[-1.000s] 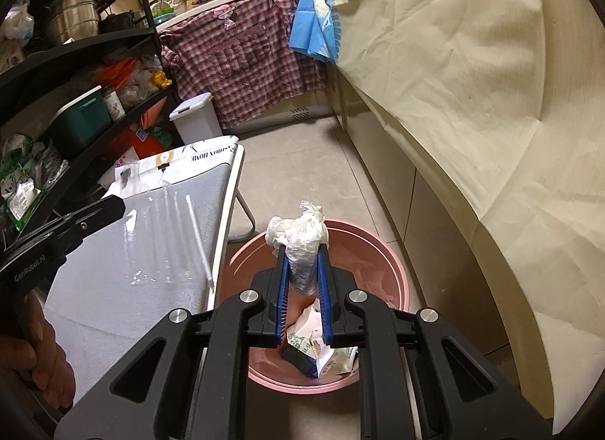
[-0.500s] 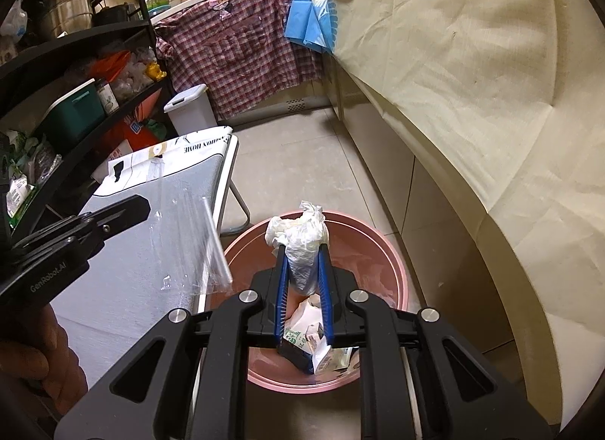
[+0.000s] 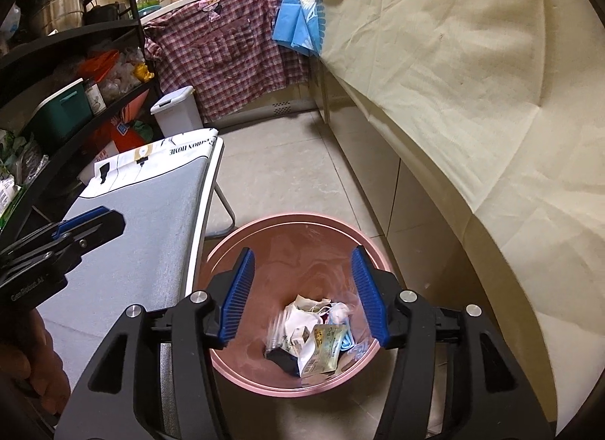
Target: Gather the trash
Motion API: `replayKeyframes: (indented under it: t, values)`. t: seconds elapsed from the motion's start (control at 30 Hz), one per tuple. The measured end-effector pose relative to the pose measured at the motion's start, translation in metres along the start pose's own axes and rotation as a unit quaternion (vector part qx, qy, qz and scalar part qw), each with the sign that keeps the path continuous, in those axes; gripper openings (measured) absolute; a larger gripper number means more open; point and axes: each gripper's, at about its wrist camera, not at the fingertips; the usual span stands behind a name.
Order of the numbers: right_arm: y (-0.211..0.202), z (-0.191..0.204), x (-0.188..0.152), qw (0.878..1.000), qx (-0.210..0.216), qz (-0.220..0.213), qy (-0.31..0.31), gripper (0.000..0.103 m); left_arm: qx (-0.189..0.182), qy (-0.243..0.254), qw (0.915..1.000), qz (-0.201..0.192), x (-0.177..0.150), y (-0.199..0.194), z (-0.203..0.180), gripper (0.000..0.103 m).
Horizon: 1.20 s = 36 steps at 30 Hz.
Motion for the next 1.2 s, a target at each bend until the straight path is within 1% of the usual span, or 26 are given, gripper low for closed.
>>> replayKeyframes:
  t: [0.17, 0.3, 0.53, 0.63, 0.73, 0.83, 0.97, 1.1, 1.2]
  values:
    - [-0.016, 0.002, -0.002, 1.000, -0.002, -0.021, 0.000, 0.057, 0.019, -0.012, 0.9997, -0.006, -0.007, -0.016, 0.012, 0.048]
    - [-0.037, 0.004, -0.006, 0.999, 0.008, -0.045, 0.009, 0.062, 0.036, -0.013, 0.9992, -0.011, -0.014, -0.029, 0.014, 0.057]
    - [-0.084, 0.019, -0.022, 0.996, 0.010, -0.087, 0.002, 0.076, 0.051, -0.007, 0.9986, -0.012, -0.031, -0.055, 0.008, 0.058]
    - [-0.102, 0.025, -0.030, 0.995, 0.008, -0.097, -0.003, 0.079, 0.053, -0.010, 0.9984, -0.015, -0.040, -0.071, 0.005, 0.059]
    - [-0.120, 0.031, -0.042, 0.995, 0.003, -0.102, -0.012, 0.083, 0.057, -0.021, 0.9979, -0.021, -0.048, -0.087, 0.003, 0.059]
    - [-0.136, 0.035, -0.054, 0.995, -0.012, -0.102, -0.018, 0.085, 0.063, -0.033, 0.9971, -0.028, -0.059, -0.105, 0.000, 0.063]
    - [-0.151, 0.039, -0.066, 0.994, -0.030, -0.099, -0.025, 0.087, 0.074, -0.031, 0.9960, -0.039, -0.073, -0.126, -0.009, 0.063]
    - [-0.158, 0.034, -0.077, 0.995, -0.037, -0.089, -0.022, 0.087, 0.083, -0.026, 0.9948, -0.052, -0.088, -0.144, -0.015, 0.063]
    - [-0.161, 0.033, -0.084, 0.995, -0.041, -0.085, -0.020, 0.087, 0.091, -0.034, 0.9942, -0.046, -0.100, -0.152, -0.015, 0.063]
Point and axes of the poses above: each gripper's, at about its wrist camera, not at the fingertips, and y roughly the way its jaws point, z to its left, x to its top, and after that the axes turned 6 degrees about x, right-handed
